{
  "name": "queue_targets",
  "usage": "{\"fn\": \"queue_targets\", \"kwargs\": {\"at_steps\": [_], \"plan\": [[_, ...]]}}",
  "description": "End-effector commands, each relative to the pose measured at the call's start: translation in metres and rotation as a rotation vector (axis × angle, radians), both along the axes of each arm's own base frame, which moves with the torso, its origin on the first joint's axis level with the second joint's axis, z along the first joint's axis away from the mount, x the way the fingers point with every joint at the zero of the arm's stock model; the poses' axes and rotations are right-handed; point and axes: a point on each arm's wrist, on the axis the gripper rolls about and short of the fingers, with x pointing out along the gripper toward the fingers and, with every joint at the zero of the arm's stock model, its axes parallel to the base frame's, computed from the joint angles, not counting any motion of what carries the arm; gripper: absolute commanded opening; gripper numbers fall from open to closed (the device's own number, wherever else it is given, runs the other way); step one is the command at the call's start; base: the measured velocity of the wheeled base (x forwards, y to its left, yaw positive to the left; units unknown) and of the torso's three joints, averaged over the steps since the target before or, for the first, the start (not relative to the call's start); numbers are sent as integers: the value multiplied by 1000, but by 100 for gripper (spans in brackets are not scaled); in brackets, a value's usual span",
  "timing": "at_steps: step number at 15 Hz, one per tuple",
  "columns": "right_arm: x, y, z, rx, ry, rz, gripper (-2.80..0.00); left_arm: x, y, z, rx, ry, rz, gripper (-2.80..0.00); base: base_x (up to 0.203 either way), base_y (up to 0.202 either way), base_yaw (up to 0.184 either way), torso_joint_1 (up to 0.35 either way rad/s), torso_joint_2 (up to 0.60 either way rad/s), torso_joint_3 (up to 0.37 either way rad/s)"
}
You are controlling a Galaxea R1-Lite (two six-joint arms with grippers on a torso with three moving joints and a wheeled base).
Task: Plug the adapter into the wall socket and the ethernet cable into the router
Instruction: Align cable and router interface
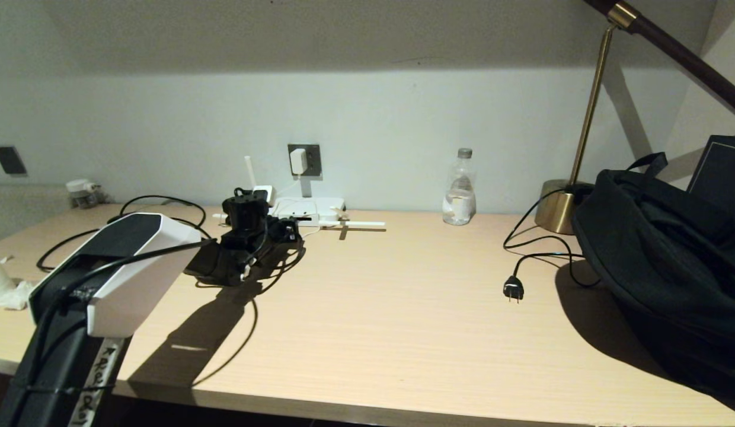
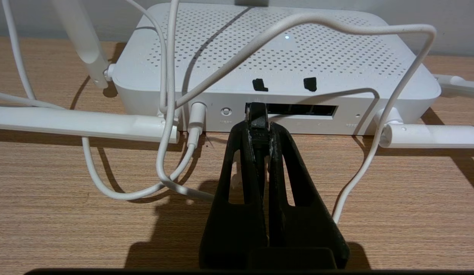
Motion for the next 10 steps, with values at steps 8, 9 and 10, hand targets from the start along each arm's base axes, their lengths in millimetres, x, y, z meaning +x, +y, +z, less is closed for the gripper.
{"fn": "queue_targets", "kwargs": {"at_steps": [8,9,10], "plan": [[0,0,0,-1,0,1,0,0,1,2,-6,-6,4,-280,0,0,0,0,0,0],[0,0,0,1,-1,1,0,0,1,2,-6,-8,4,-280,0,0,0,0,0,0],[0,0,0,1,-1,1,0,0,1,4,-6,-11,4,-280,0,0,0,0,0,0]]}}
